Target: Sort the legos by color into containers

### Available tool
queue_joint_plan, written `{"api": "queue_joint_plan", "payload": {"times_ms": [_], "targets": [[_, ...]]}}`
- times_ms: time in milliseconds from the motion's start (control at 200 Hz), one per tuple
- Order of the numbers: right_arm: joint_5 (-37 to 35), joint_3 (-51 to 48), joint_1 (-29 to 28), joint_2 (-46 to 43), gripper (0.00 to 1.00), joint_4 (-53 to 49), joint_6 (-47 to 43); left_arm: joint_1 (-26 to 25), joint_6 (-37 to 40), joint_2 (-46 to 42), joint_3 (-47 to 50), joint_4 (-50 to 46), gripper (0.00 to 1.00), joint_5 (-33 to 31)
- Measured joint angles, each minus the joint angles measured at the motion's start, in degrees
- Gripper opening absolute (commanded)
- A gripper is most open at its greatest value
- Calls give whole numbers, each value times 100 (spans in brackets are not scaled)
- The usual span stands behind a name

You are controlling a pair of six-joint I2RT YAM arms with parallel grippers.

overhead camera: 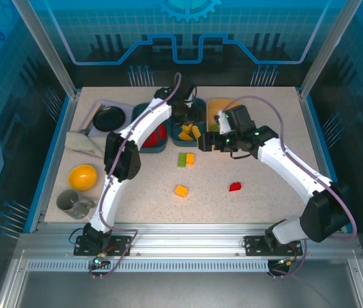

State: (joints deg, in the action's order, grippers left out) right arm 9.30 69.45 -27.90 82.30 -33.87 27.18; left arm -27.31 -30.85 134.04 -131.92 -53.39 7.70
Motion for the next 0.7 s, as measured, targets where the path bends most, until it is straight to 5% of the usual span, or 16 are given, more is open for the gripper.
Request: {"api": "queue_joint_plan", "payload": {"times_ms": [320, 700], "targets": [[-898, 4, -1043, 533, 81, -293, 315, 365, -686, -3167, 3303, 887, 74, -240], [-1012, 861, -1104, 2151, 74, -293, 787, 411, -1309, -5757, 7182, 1338, 76, -149]]}}
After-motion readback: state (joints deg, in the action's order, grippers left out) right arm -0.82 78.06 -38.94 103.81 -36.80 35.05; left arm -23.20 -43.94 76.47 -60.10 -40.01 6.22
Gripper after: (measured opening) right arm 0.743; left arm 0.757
